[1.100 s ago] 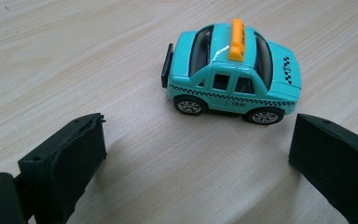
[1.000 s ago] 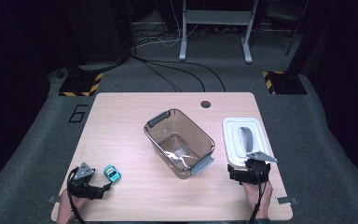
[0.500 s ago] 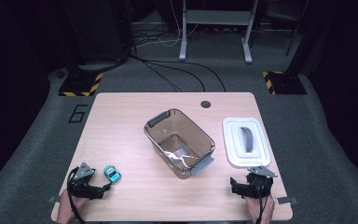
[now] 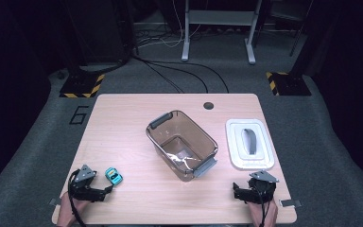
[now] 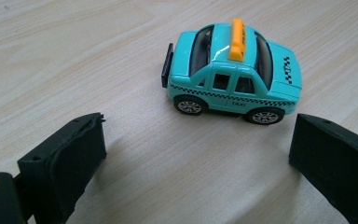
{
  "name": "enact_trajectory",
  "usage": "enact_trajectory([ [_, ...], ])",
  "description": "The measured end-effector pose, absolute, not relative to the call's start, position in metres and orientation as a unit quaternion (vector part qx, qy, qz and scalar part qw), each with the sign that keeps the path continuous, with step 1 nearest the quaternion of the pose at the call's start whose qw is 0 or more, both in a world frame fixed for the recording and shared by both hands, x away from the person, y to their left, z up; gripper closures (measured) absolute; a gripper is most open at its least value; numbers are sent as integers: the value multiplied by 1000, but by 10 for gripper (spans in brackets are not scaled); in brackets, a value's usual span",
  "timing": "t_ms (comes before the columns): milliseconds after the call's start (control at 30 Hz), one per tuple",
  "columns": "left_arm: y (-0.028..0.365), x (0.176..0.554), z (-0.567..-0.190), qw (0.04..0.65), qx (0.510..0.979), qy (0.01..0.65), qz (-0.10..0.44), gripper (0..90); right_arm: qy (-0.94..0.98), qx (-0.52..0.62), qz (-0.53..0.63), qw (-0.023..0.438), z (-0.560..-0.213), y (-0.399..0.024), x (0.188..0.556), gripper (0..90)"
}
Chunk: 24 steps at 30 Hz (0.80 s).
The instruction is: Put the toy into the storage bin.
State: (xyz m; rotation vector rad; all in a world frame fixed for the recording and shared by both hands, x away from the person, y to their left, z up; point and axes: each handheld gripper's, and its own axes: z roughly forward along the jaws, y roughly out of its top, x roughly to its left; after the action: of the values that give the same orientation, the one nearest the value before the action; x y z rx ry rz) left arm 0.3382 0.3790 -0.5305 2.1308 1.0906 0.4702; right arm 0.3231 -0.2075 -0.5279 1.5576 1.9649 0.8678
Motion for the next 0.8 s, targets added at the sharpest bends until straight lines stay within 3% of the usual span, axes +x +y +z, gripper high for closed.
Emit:
enact_trajectory([
  [433,379,334,-529,327,818,435,185,6,727,564,307,243,-530,-205,324,0],
  [800,367,333,-513,371,801,434,180,0,727,564,307,243,-530,-205,324,0],
])
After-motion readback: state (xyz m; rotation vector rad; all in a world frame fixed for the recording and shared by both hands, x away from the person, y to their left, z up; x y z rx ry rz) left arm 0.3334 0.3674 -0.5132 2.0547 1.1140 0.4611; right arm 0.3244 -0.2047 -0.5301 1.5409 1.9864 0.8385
